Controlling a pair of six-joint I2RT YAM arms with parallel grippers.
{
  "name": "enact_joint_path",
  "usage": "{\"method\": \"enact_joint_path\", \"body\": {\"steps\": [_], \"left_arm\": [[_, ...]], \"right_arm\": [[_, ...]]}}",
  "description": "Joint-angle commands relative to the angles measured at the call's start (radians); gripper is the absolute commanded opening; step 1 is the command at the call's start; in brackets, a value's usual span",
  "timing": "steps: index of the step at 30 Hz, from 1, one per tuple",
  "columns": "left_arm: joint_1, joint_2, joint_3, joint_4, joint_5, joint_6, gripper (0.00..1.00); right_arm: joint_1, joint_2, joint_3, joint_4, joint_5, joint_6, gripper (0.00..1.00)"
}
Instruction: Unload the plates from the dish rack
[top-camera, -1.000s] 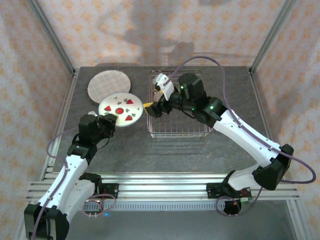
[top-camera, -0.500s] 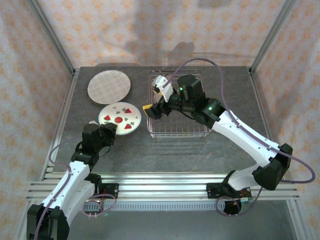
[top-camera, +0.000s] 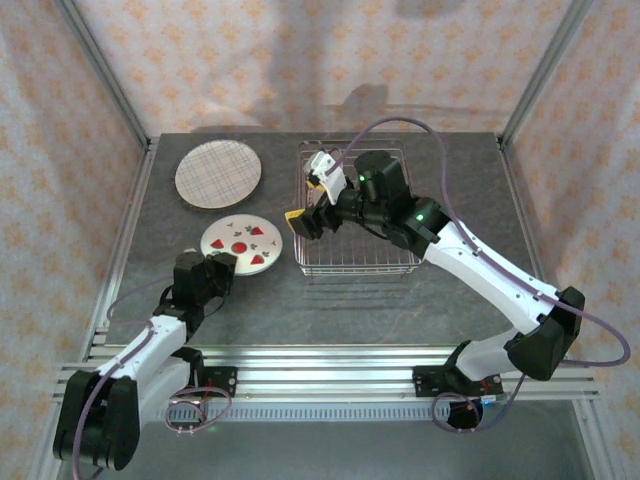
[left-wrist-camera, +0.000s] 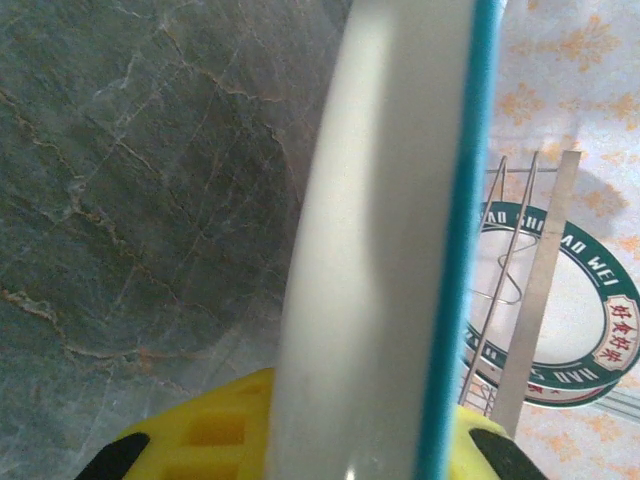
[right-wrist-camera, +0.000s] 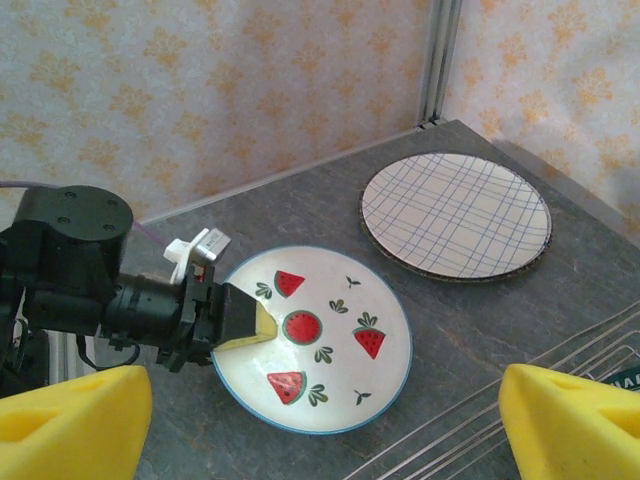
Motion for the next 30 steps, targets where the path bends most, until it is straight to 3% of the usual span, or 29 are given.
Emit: {"method": "enact_joint_path", "body": {"steps": [1, 15, 25, 30], "left_arm": [[0.009, 0.039, 0.011, 0.231, 0.011, 0.028, 0.00], [0.009, 0.201, 0.011, 0.345, 0.046, 0.045, 0.00], [0.001, 0.235, 0.023, 0.271, 0.060, 0.065, 0.00], [0.000, 0.262, 0.037, 0.250, 0.069, 0.077, 0.05]], "right_arm": [[0.005, -0.015, -0.018, 0.036, -0.013, 0.015, 0.90], [0.005, -0.021, -0.021, 0.035, -0.006, 0.015, 0.90], [0.005, -0.016, -0.014, 0.034, -0.002, 0.023, 0.90], [0.005, -0.015, -0.010, 0.030, 0.009, 0.031, 0.90]]}}
